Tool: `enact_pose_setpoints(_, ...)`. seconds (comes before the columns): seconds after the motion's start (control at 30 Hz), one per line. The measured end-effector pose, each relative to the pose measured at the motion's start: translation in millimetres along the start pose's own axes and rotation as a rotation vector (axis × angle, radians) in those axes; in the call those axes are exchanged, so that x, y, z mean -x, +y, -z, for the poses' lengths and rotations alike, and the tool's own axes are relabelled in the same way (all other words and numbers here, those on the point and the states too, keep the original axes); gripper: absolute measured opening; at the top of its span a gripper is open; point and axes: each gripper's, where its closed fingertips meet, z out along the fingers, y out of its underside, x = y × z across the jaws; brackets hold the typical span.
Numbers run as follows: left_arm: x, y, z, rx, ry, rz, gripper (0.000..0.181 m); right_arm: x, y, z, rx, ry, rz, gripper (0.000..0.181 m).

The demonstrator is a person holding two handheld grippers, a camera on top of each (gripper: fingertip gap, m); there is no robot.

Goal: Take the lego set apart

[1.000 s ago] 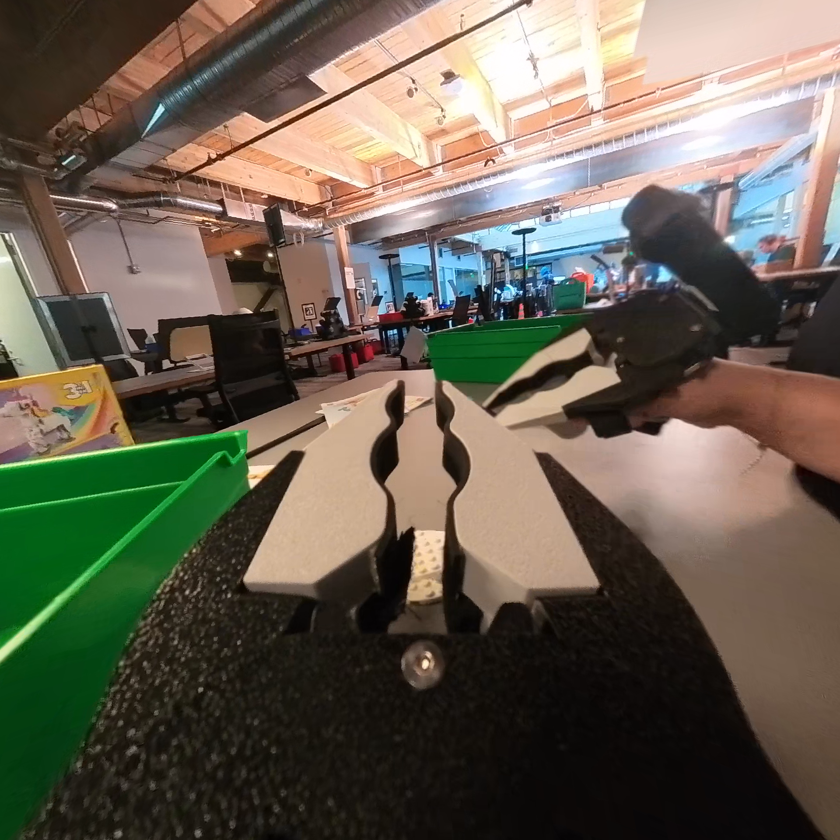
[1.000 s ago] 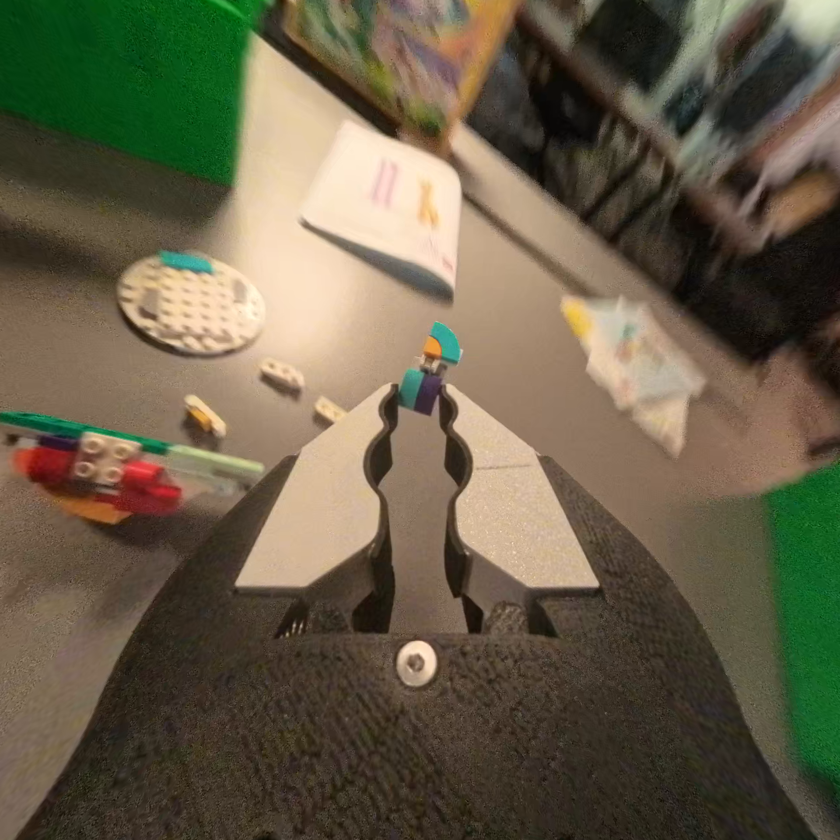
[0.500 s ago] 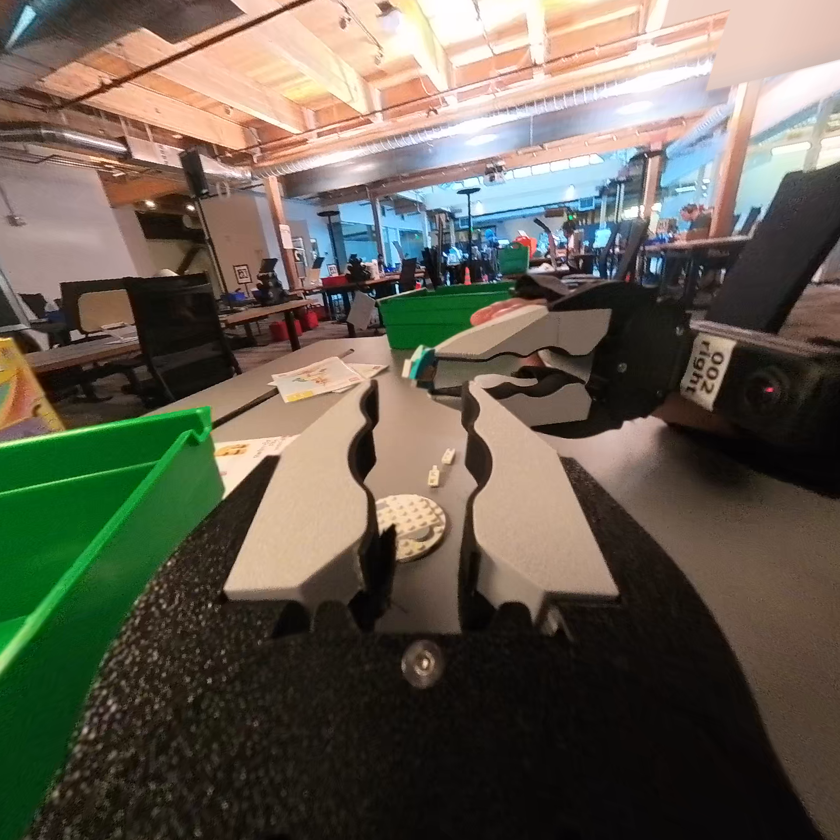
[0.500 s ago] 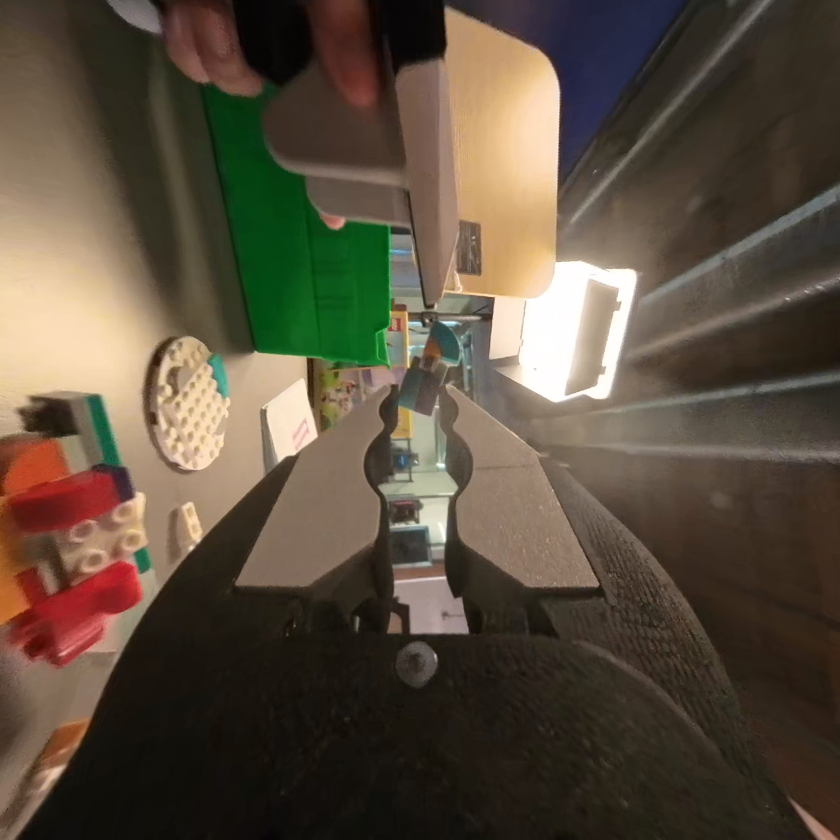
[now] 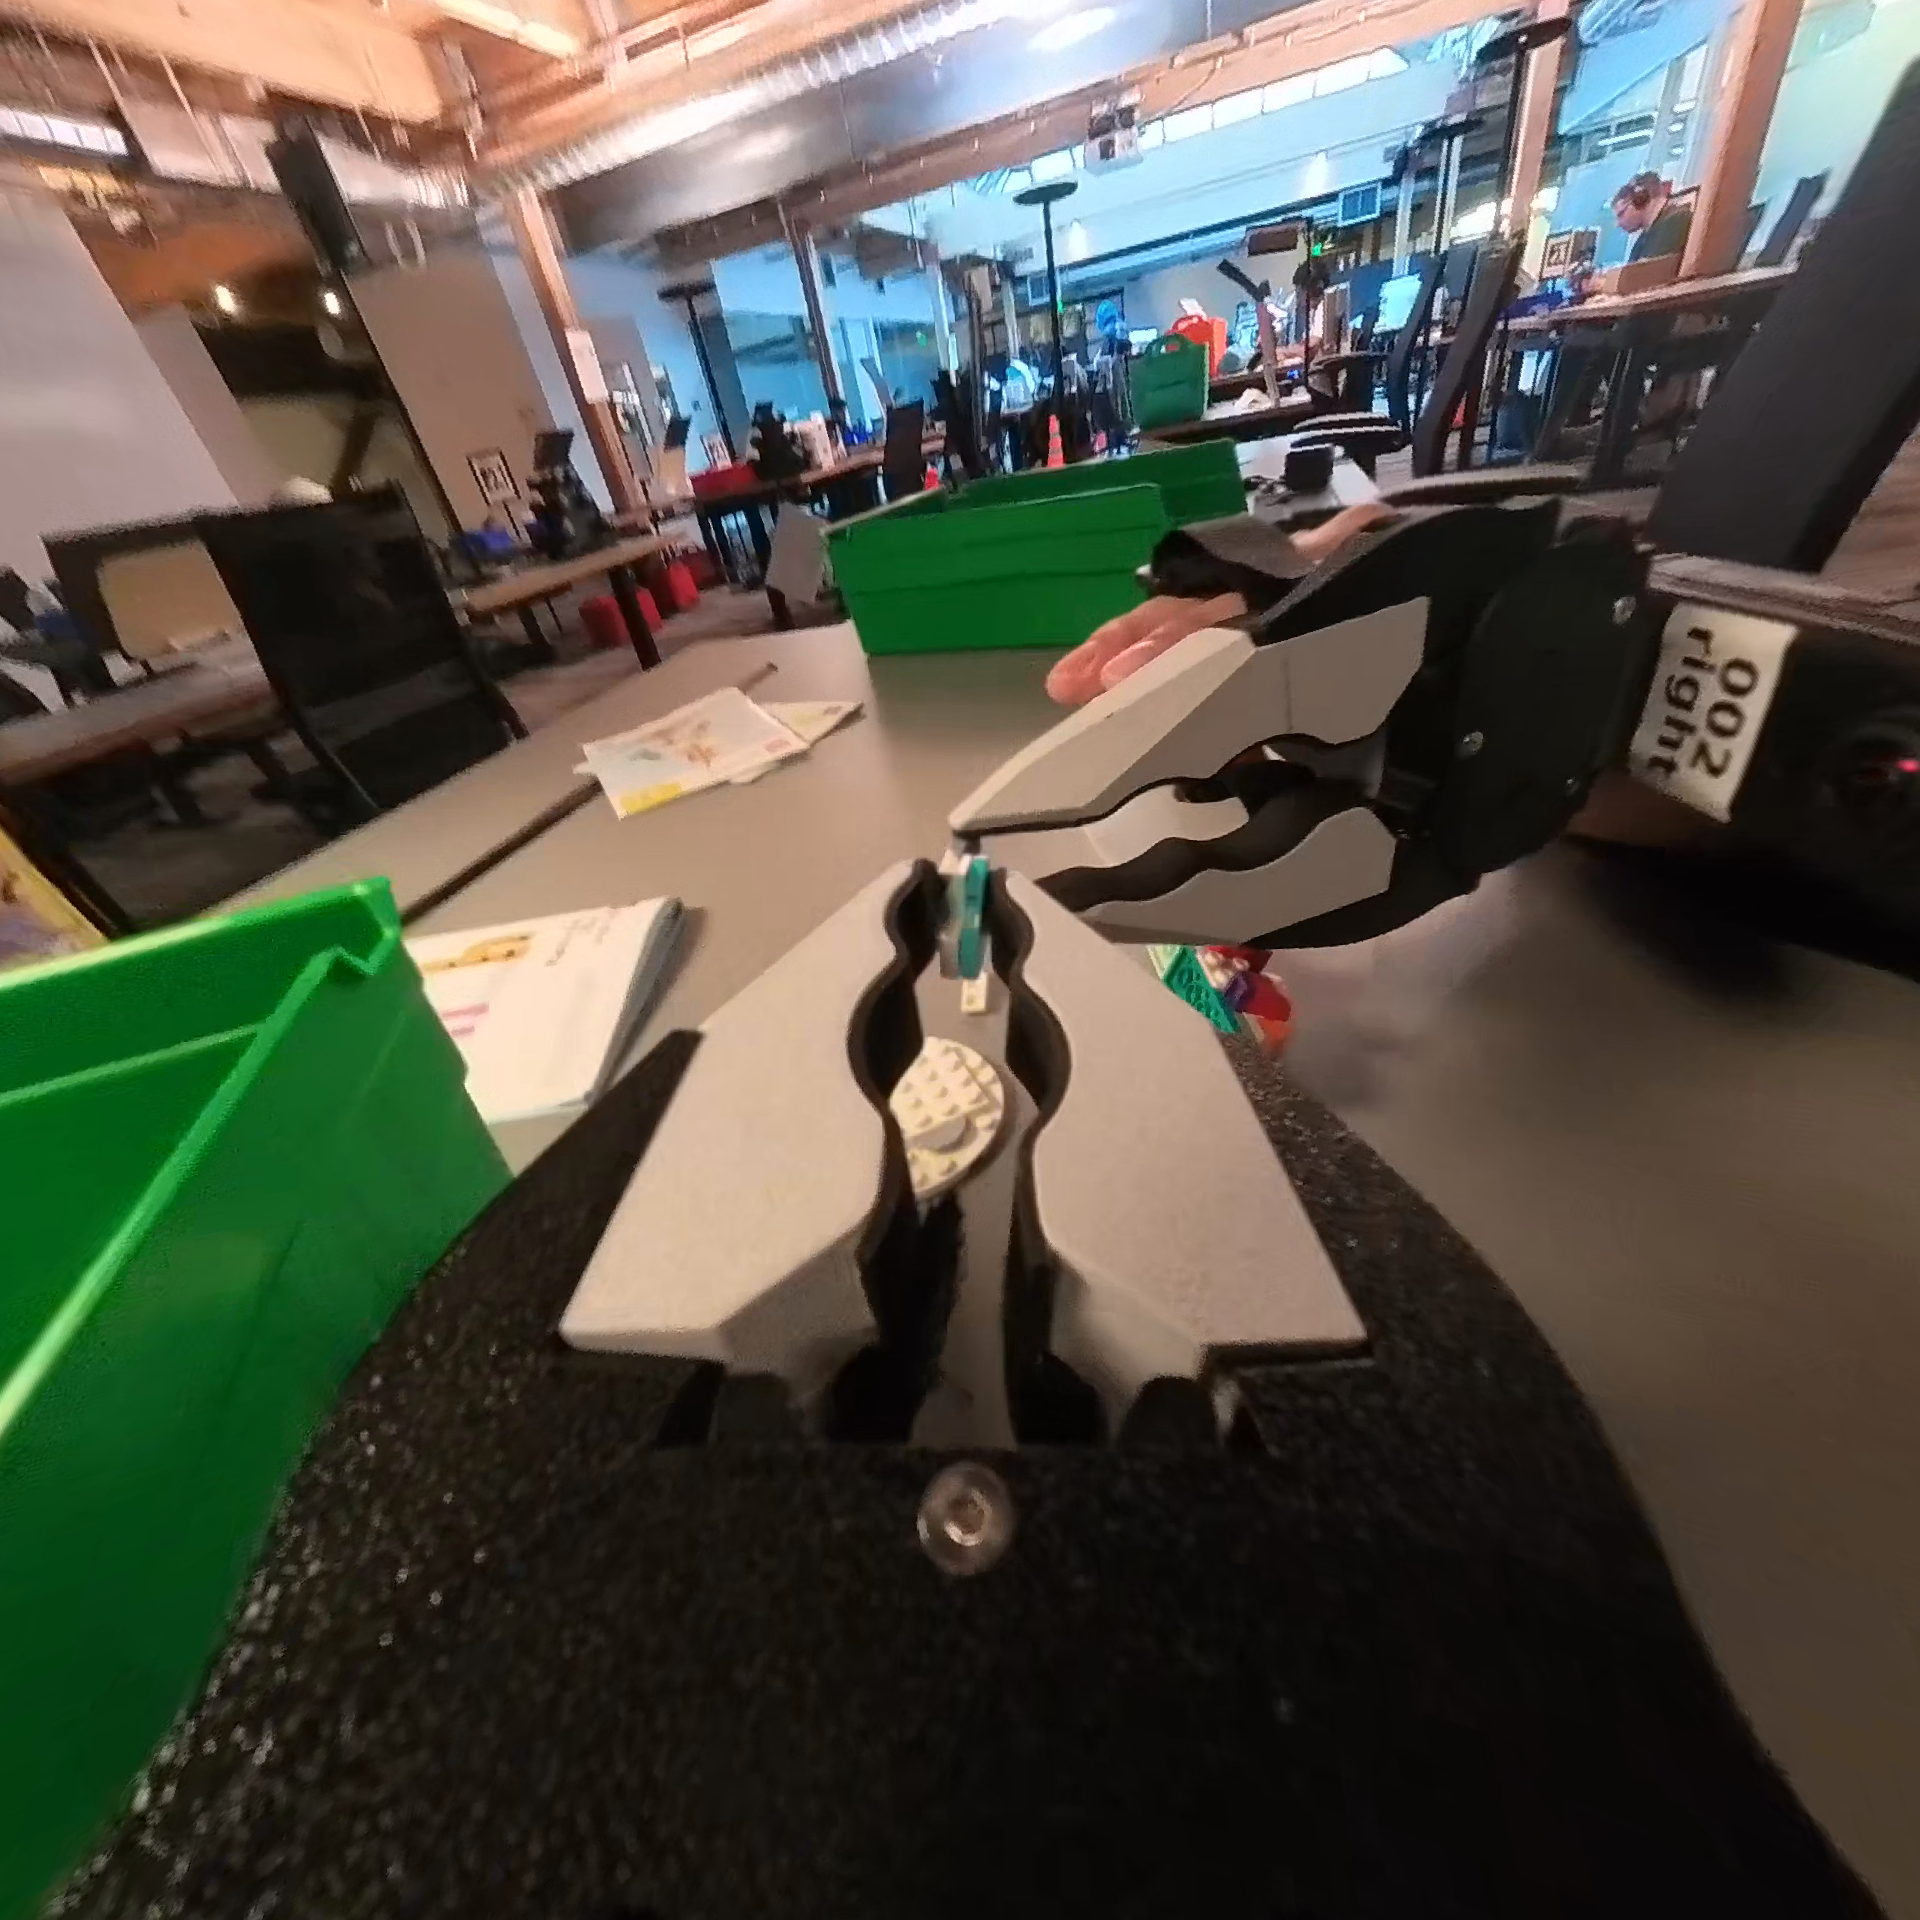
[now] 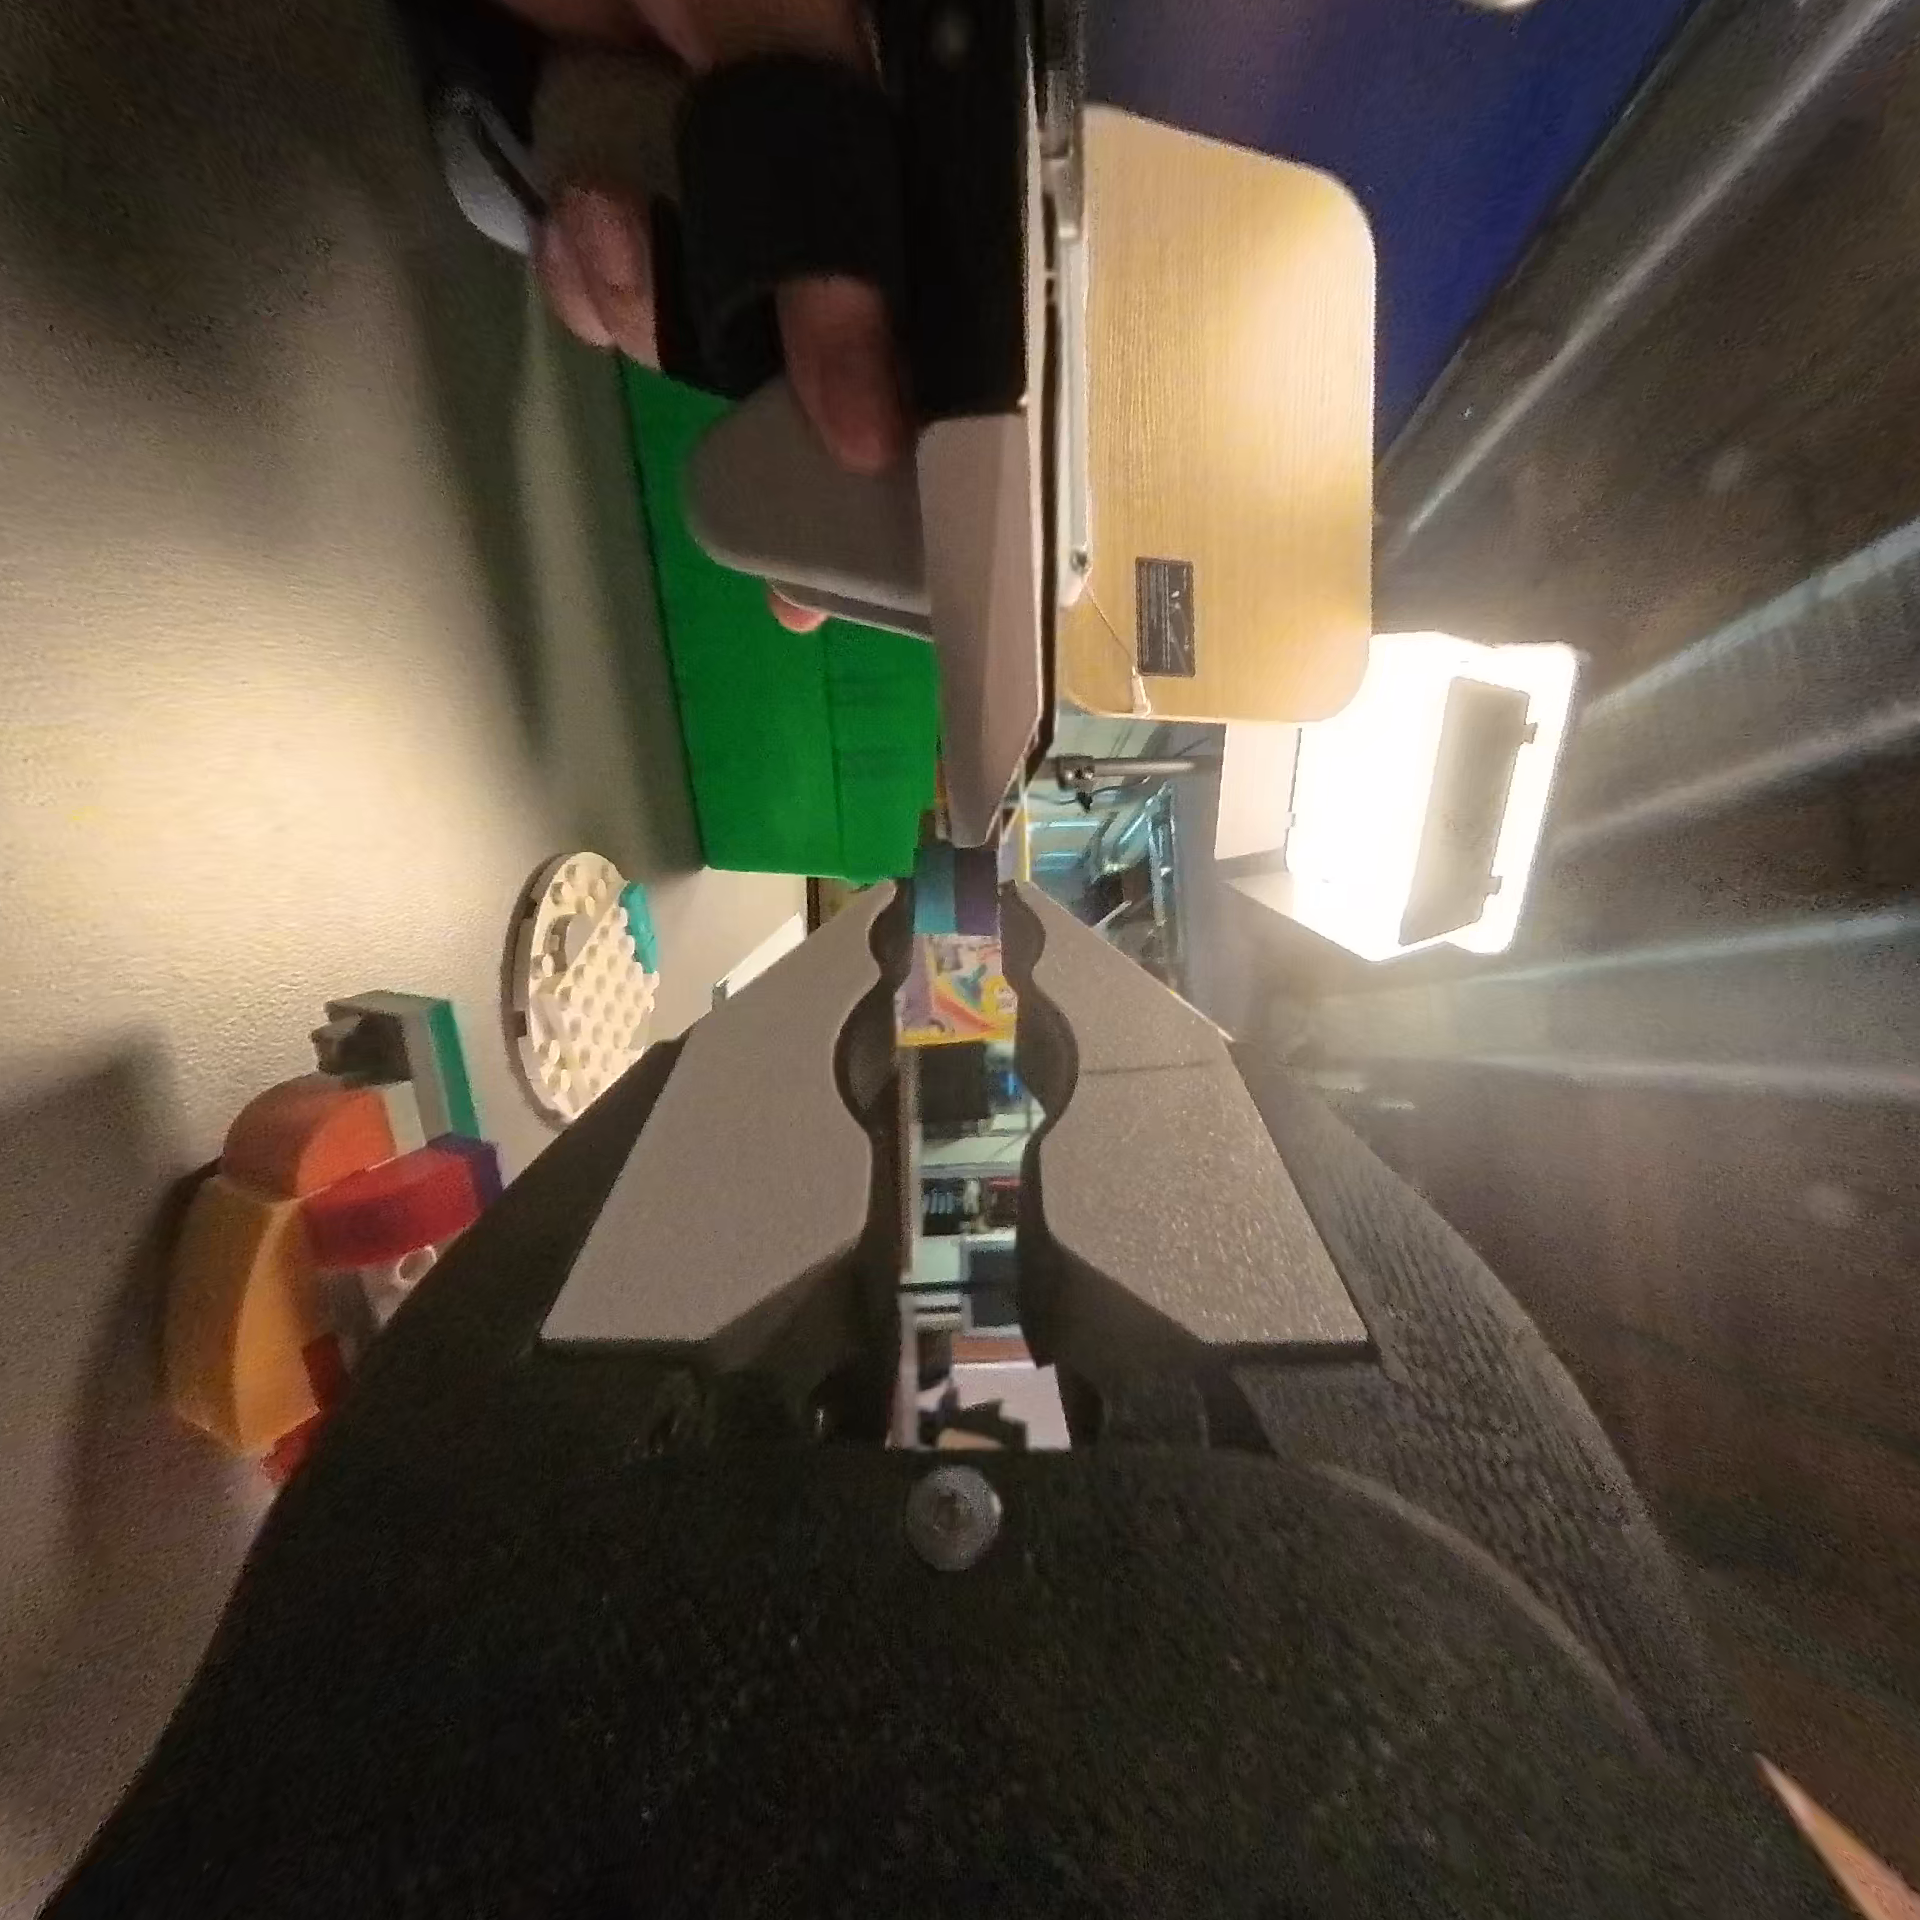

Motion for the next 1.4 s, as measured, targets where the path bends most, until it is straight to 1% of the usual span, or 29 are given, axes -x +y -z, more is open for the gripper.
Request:
enact_pose_setpoints(0.07,5,2,-1,0.014,-0.008,0.073,0.008,2,3,-3,0.025,-0.020,-0.075,0.016)
enact_pose_setpoints(0.13,12,2,0,0.012,-0.007,0.157,0.008,2,3,-6,0.046,-0.027,-0.126,0.024)
enact_pose_setpoints(0.23,17,3,1,0.004,0.035,0.328,0.008,0,4,-11,0.085,-0.007,-0.120,0.027)
enact_pose_setpoints(0.37,15,6,0,0.014,0.101,0.480,0.008,-1,8,-15,0.142,0.018,-0.070,0.026)
enact_pose_setpoints(0.53,4,7,-3,0.037,0.171,0.521,0.008,4,6,-17,0.155,-0.006,-0.036,0.025)
enact_pose_setpoints(0.6,4,8,-3,0.041,0.169,0.526,0.008,8,8,-17,0.171,-0.029,-0.028,0.016)
enact_pose_setpoints(0.67,5,10,-5,0.060,0.148,0.501,0.008,11,10,-17,0.179,-0.071,-0.062,0.016)
enact_pose_setpoints(0.7,4,12,-5,0.074,0.133,0.460,0.008,12,10,-16,0.178,-0.100,-0.095,0.016)
enact_pose_setpoints(0.8,0,21,-7,0.157,0.080,0.195,0.009,22,11,-13,0.166,-0.194,-0.141,0.016)
enact_pose_setpoints(0.83,-1,24,-8,0.178,0.067,0.137,0.009,25,11,-11,0.166,-0.221,-0.157,0.016)
enact_pose_setpoints(0.93,-7,29,-9,0.215,0.075,0.070,0.009,33,10,-6,0.144,-0.305,-0.237,0.016)
enact_pose_setpoints(1.1,-16,38,-11,0.277,0.069,-0.134,0.008,46,7,5,0.100,-0.451,-0.404,0.016)
enact_pose_setpoints(1.27,-22,36,-15,0.272,0.084,-0.184,0.008,45,5,13,0.049,-0.515,-0.592,0.014)
enact_pose_setpoints(1.4,-22,36,-15,0.246,0.080,-0.157,0.007,44,4,13,0.021,-0.517,-0.660,0.013)
